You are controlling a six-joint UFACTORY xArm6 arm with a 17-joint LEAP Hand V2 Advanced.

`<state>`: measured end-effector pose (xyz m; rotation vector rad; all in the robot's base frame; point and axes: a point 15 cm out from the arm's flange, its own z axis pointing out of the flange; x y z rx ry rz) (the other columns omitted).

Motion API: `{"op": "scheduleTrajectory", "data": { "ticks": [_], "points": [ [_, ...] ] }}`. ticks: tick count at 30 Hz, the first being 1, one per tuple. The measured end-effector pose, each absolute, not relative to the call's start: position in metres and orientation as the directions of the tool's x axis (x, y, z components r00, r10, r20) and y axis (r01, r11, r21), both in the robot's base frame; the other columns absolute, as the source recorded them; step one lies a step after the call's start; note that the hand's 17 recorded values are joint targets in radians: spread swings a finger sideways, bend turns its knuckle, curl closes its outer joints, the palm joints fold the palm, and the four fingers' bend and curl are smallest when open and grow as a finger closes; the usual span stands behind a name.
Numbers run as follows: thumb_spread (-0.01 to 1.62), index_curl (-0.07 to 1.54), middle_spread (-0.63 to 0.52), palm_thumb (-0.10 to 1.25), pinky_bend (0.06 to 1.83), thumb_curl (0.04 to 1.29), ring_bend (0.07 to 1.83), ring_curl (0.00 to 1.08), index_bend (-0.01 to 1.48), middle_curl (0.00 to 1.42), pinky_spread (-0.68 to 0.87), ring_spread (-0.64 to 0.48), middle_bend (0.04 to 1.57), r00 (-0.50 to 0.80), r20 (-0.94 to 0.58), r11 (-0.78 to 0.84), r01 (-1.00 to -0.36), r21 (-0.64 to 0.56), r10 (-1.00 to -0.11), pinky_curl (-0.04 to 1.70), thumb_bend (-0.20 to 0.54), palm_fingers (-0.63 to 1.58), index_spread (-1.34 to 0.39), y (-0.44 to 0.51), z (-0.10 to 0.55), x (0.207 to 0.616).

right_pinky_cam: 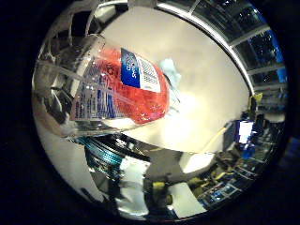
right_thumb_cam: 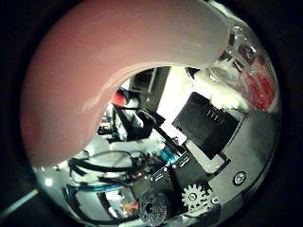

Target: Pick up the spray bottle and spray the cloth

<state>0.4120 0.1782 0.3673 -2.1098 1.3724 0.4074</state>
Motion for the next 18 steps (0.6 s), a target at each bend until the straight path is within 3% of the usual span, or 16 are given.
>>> {"op": "scheduleTrajectory", "data": {
  "ticks": [5,18],
  "points": [
    [0.79,0.77,-0.1,1.01,1.03,0.83,1.36,0.78,1.2,0.66,-0.2,-0.22,1.42,0.455,-0.608,-0.212,-0.878,-0.429,-0.65,1.44,-0.019,1.14,-0.2,0.195,0.365,0.421],
    [0.76,0.77,-0.09,1.01,1.03,0.84,1.37,0.78,1.2,0.66,-0.2,-0.21,1.42,0.522,-0.736,-0.096,-0.838,-0.538,-0.432,1.44,-0.019,1.13,-0.2,0.265,0.341,0.419]
  ]
}}
